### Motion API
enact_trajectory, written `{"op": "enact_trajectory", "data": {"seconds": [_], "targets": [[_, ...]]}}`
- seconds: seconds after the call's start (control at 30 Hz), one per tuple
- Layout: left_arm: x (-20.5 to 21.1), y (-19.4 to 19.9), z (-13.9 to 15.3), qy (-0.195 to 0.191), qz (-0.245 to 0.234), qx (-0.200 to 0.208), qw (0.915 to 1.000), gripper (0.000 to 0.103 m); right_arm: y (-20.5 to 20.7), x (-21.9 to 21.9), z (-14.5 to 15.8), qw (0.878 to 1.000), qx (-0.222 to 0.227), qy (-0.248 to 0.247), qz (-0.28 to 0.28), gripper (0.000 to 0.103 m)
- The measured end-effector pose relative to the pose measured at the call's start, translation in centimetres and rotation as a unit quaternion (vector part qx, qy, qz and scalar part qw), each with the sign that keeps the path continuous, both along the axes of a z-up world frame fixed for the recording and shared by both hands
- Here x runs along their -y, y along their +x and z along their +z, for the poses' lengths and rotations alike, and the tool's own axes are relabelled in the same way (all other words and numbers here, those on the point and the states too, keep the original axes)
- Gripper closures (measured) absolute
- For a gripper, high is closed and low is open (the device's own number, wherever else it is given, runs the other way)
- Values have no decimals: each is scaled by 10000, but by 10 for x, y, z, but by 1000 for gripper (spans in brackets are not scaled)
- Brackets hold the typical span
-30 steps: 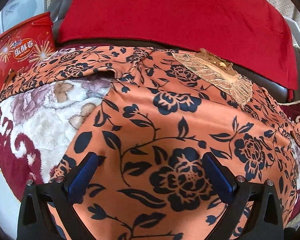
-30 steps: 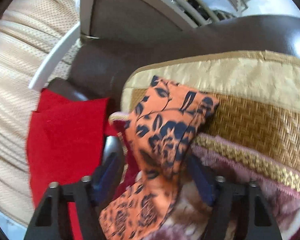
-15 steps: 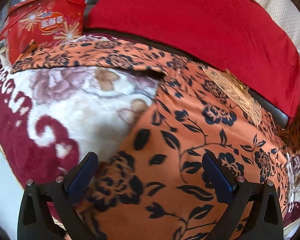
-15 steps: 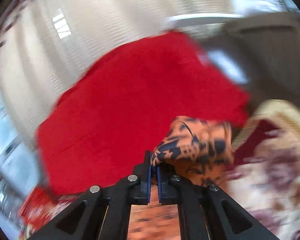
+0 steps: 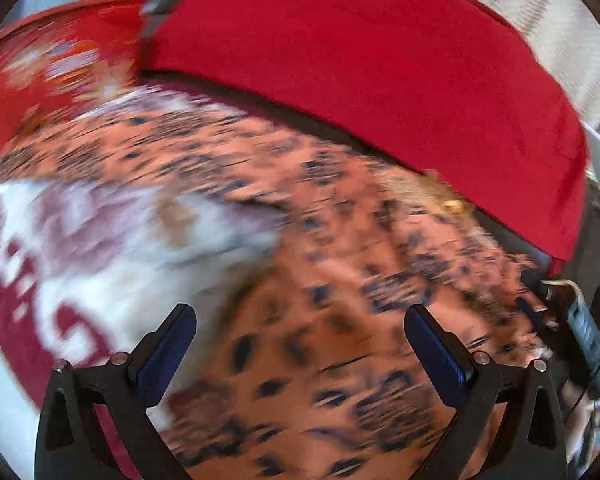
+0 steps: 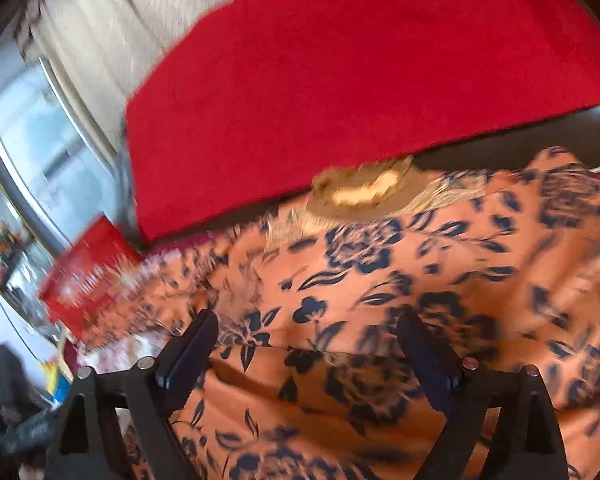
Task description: Fold small clothes
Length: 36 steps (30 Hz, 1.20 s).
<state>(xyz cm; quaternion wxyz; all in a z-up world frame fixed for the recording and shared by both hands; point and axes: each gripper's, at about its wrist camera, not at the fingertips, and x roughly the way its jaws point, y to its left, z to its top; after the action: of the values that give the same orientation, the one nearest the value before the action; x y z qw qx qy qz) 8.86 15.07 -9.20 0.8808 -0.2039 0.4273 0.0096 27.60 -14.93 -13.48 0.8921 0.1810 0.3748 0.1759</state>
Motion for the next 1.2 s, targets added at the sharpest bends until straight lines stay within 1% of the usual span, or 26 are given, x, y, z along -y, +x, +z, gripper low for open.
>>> {"op": "enact_trajectory", "data": {"seconds": [0.03,0.13,0.17,0.2,0.27,0.33,0.37,0.4,0.43,0.47,0.5,0.53,0.57,0.6,0.67,0.7,0.73,0.77,0.8,0.87,0.9,0.97,1.07,1.1,1.13,1.2], "targets": [[9,15,2,-153,-240,-18,9996,0,0,13,3,10000,25,78,-46,10],[38,58,2,-191,-616,-216,9977,0,-9,43,8,9991,36,399,-114,10],[46,74,-2,-234,-745,-359,9963,0,-22,56,10,9983,20,558,-138,10],[54,91,-9,-304,-765,-536,9952,0,-28,69,13,9964,-36,823,-218,10],[64,114,-21,-601,-847,-792,9914,0,-33,103,14,9857,-218,1608,-451,10],[70,133,-39,-917,-752,-1177,9859,6,-43,137,10,9730,-314,2146,-794,10],[72,140,-46,-1041,-738,-1300,9833,15,-45,148,10,9686,-318,2294,-900,10],[74,147,-55,-1183,-745,-1468,9792,31,-48,162,7,9636,-345,2452,-1014,10],[78,149,-57,-1183,-715,-1544,9783,40,-49,170,5,9605,-386,2533,-1089,10],[80,151,-59,-948,-598,-1603,9807,64,-50,179,5,9572,-415,2623,-1148,10],[81,151,-56,-794,-581,-1541,9831,94,-51,187,3,9536,-419,2725,-1212,10],[81,152,-52,-786,-632,-1439,9844,95,-50,194,2,9500,-446,2811,-1285,10],[77,150,-44,-941,-609,-1251,9858,96,-46,199,-1,9456,-506,2930,-1320,10],[72,147,-30,-984,-596,-939,9889,96,-44,204,-3,9416,-550,3038,-1346,10],[66,142,-5,-894,-599,-447,9932,96,-40,209,-6,9352,-583,3176,-1454,10],[61,139,3,-878,-564,-255,9942,99,-40,211,-7,9334,-577,3211,-1491,10],[54,136,10,-744,-447,-55,9962,99,-40,212,-6,9329,-562,3227,-1496,10],[50,133,11,-572,-341,35,9978,99,-41,214,-3,9341,-531,3205,-1483,10],[44,134,5,-414,-226,10,9989,99,-42,217,0,9368,-485,3136,-1475,10],[37,142,-22,-451,-204,-400,9980,99,-41,220,7,9409,-403,3002,-1513,10],[36,145,-36,-411,-194,-609,9971,98,-40,222,9,9411,-390,2989,-1530,10],[38,147,-56,-411,-254,-849,9952,98,-31,223,11,9413,-408,2952,-1582,10],[39,141,-58,-372,-292,-738,9961,97,-15,222,11,9414,-461,2932,-1602,10],[39,141,-57,-347,-309,-744,9961,96,-11,222,10,9383,-503,3022,-1601,10],[38,140,-57,-329,-320,-762,9960,96,-7,220,9,9362,-510,3129,-1519,10],[38,142,-57,-297,-332,-809,9957,94,4,214,3,9327,-591,3356,-1182,9]]}}
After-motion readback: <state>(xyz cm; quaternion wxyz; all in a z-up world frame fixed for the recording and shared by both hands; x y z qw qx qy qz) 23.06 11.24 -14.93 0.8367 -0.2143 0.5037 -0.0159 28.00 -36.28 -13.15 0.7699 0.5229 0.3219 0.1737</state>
